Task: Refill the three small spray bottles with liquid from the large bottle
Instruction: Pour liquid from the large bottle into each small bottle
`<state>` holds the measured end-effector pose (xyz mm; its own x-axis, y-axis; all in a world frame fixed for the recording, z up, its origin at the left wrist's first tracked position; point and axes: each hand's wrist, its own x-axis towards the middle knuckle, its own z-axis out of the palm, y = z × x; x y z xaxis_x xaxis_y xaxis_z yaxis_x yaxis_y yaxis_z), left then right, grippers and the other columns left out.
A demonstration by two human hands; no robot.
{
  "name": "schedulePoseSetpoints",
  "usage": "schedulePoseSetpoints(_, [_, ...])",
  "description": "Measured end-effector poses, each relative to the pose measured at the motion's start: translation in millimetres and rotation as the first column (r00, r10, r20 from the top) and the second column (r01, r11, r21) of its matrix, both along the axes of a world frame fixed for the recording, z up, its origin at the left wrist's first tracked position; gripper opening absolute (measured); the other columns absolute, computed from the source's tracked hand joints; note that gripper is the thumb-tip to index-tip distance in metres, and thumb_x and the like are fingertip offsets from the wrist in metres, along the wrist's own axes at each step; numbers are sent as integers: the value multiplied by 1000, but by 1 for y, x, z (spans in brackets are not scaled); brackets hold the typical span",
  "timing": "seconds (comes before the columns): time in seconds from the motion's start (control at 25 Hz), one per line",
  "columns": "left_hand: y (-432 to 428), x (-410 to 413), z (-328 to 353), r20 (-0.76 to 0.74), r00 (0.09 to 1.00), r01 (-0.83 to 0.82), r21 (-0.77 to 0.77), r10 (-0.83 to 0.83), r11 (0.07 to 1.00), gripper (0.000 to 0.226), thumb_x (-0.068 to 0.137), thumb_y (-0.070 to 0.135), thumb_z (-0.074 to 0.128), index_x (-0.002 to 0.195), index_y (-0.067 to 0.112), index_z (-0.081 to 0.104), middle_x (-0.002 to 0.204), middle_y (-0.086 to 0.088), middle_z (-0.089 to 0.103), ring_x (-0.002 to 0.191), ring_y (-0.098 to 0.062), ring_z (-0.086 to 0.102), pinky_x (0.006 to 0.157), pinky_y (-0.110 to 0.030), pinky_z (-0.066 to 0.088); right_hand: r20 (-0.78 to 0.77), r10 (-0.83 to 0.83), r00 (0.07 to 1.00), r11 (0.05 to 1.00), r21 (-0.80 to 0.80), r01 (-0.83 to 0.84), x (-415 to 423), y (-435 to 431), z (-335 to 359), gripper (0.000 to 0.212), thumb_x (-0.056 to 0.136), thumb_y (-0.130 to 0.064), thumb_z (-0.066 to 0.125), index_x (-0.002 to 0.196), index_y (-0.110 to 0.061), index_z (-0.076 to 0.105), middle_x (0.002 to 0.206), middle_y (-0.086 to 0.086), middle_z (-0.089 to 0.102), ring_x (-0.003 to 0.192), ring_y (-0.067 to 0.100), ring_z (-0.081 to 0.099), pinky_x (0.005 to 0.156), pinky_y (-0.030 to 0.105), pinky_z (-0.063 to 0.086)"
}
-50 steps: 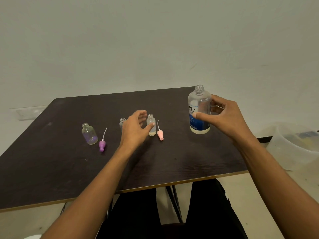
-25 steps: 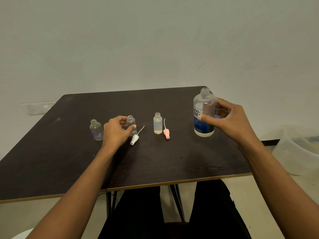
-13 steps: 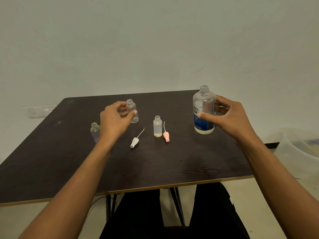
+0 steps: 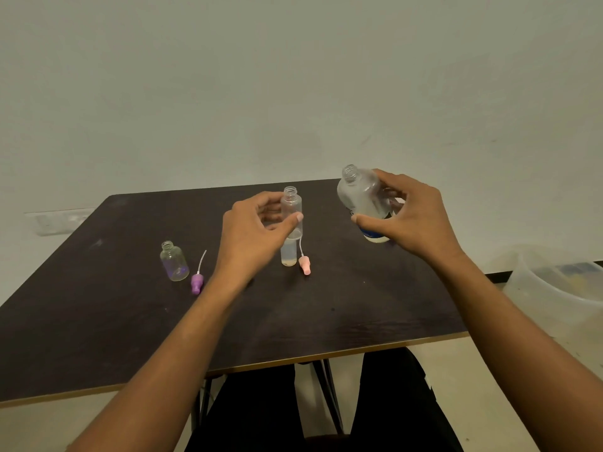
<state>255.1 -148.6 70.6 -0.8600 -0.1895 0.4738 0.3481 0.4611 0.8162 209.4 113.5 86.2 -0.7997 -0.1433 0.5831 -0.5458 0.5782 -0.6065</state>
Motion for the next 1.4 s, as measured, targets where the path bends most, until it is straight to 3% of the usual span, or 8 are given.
schedulePoseSetpoints(0.16, [10,3,-9,-15,999,43,-3,-43,999,36,84,22,86,118,20,77,100,13,79,92,2,74,82,-16,59,-109,9,994,991,131,5,-1,-10,7,67,69,-33,90,132,-32,67,108,-3,68,97,11,62,85,33,59])
schedulePoseSetpoints(0.4, [12,6,-11,-10,999,53,-21,-53,998,37,83,22,87,118,24,76,100,15,78,92,3,74,84,-19,60,-184,26,983,957,289,29,-6,-18,5,74,68,-31,87,138,-34,64,117,-7,63,102,14,63,86,39,59])
schedulePoseSetpoints(0.8, [9,11,-10,8,999,42,-16,-42,999,38,82,24,88,118,27,75,95,23,74,90,9,72,78,-8,54,-228,37,973,936,348,46,-6,-21,6,75,70,-28,84,141,-37,61,121,-8,59,104,13,62,83,39,60])
schedulePoseSetpoints(1.4, [7,12,-15,27,999,32,-44,-31,999,37,82,28,89,117,27,78,96,17,78,90,5,73,82,-17,60,-270,22,963,867,485,116,-2,-21,11,75,76,-27,85,146,-37,56,128,-4,55,110,17,59,78,39,61])
